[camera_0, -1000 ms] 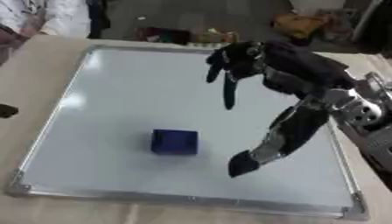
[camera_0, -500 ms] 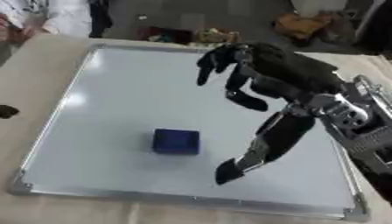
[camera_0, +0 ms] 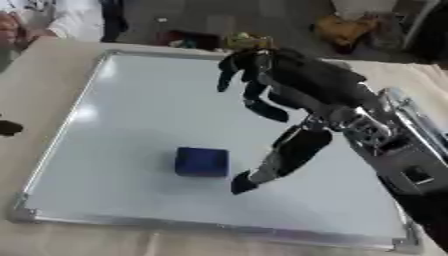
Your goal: Wipe the whiteboard clean with a brush.
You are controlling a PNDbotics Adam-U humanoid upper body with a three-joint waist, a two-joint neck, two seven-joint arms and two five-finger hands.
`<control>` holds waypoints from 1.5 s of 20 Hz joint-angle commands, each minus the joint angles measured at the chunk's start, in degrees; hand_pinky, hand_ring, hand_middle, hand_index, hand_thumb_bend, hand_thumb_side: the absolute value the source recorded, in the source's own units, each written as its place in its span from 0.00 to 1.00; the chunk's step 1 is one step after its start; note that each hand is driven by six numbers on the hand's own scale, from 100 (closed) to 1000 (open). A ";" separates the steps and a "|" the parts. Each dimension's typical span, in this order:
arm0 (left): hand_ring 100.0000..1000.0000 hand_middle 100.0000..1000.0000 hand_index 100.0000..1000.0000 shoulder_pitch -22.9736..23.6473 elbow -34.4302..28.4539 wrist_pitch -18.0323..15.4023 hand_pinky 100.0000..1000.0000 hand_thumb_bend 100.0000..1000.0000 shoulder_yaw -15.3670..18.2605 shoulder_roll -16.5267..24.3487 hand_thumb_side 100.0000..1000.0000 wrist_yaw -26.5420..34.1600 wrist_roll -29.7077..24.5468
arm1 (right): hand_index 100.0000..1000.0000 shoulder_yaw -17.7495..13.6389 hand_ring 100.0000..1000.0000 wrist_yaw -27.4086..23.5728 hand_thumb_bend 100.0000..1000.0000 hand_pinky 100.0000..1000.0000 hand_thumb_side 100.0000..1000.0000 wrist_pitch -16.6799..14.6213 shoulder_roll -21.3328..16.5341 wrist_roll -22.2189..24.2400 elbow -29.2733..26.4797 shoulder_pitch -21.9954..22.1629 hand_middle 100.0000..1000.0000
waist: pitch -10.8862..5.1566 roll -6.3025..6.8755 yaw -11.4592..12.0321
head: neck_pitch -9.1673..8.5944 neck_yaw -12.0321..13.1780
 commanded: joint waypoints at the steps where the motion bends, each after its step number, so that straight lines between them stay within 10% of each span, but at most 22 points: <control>1: 0.35 0.40 0.44 -0.27 -1.13 0.17 0.48 0.13 -0.12 0.71 0.87 -0.11 -0.02 | 0.00 0.39 0.95 -0.11 0.82 0.69 0.15 2.26 0.67 1.36 1.85 -1.25 0.64 | -0.71 0.09 0.09 | -0.67 -0.19; 14: 0.35 0.39 0.44 -0.23 -1.12 0.70 0.48 0.12 -0.20 0.54 0.86 0.04 -0.04 | 0.06 0.66 1.00 -3.32 0.82 0.78 0.16 4.13 2.63 7.47 4.59 -1.90 0.61 | -0.34 -0.05 0.54 | -0.82 -0.40; 30: 0.35 0.38 0.44 -0.58 -1.13 1.06 0.48 0.11 -0.48 0.34 0.86 0.19 -0.23 | 0.06 2.71 1.00 1.43 0.69 0.81 0.12 6.32 5.54 1.88 8.51 -2.01 0.65 | 0.26 -0.19 1.18 | -0.80 -0.81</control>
